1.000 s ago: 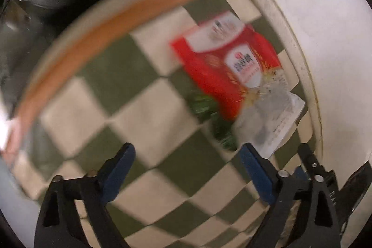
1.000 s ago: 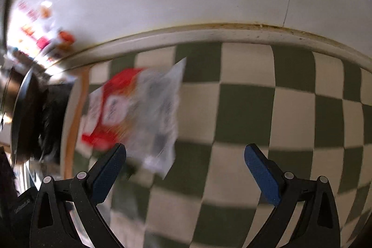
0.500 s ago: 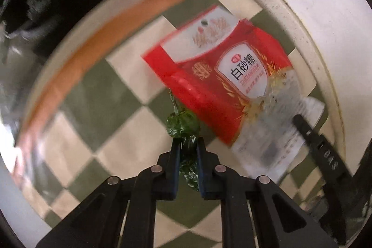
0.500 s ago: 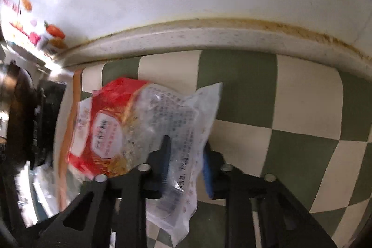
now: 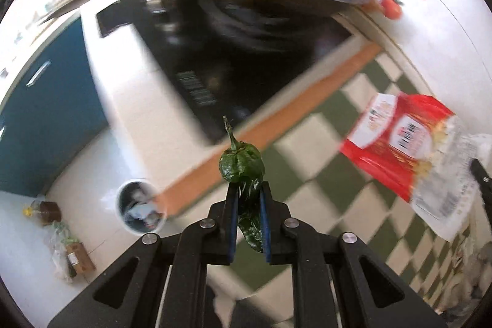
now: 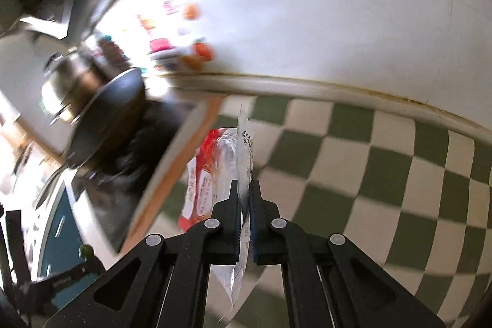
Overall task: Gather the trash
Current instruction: 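Carry the pepper and sugar bag to the bin and open both tools over it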
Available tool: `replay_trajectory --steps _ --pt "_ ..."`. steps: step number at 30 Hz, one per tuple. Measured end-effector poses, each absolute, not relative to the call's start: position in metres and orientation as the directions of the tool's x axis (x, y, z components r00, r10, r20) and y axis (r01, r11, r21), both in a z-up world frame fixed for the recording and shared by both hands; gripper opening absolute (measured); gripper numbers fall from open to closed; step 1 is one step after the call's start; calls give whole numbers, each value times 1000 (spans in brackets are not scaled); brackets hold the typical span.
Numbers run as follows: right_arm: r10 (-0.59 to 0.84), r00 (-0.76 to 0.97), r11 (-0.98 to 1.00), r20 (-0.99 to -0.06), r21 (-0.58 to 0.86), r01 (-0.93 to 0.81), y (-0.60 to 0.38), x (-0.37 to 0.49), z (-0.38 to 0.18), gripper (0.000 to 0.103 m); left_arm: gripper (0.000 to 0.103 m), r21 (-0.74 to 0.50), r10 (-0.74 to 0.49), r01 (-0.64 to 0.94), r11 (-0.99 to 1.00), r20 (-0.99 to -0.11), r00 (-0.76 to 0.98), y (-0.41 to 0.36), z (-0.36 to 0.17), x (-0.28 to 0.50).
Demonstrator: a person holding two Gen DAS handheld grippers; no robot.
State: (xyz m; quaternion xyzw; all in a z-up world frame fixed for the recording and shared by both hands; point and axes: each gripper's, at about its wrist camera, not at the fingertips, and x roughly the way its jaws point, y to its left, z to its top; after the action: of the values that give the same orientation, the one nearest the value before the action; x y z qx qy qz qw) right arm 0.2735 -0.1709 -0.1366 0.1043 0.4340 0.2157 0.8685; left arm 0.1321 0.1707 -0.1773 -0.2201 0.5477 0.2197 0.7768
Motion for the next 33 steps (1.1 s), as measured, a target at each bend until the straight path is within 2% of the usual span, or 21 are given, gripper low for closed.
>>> replay_trajectory --steps 8,14,18,22,26,30,33 --pt "557 420 817 -717 379 -436 -86 153 -113 4 10 -56 180 -699 713 -949 259 264 -195 -16" --pt "544 312 768 -779 312 -560 35 81 -145 4 10 -55 159 -789 612 -969 191 331 -254 -105" --pt "484 254 742 -838 239 -626 121 43 -215 4 10 -38 118 -848 528 -986 118 377 -319 -149" --pt "393 190 716 -900 170 -678 201 17 -312 4 10 -51 43 -890 453 -996 78 415 -400 -179" --pt "317 162 686 -935 107 -720 265 2 -419 4 10 -61 -28 -917 393 -998 55 446 -506 -192" --pt "240 124 652 -963 65 -756 320 -8 -545 4 10 -127 -133 -928 351 -988 85 465 -614 -191" --pt "201 125 604 -972 22 -797 349 -19 -617 4 10 -187 -218 -928 324 -969 119 473 -693 -187"
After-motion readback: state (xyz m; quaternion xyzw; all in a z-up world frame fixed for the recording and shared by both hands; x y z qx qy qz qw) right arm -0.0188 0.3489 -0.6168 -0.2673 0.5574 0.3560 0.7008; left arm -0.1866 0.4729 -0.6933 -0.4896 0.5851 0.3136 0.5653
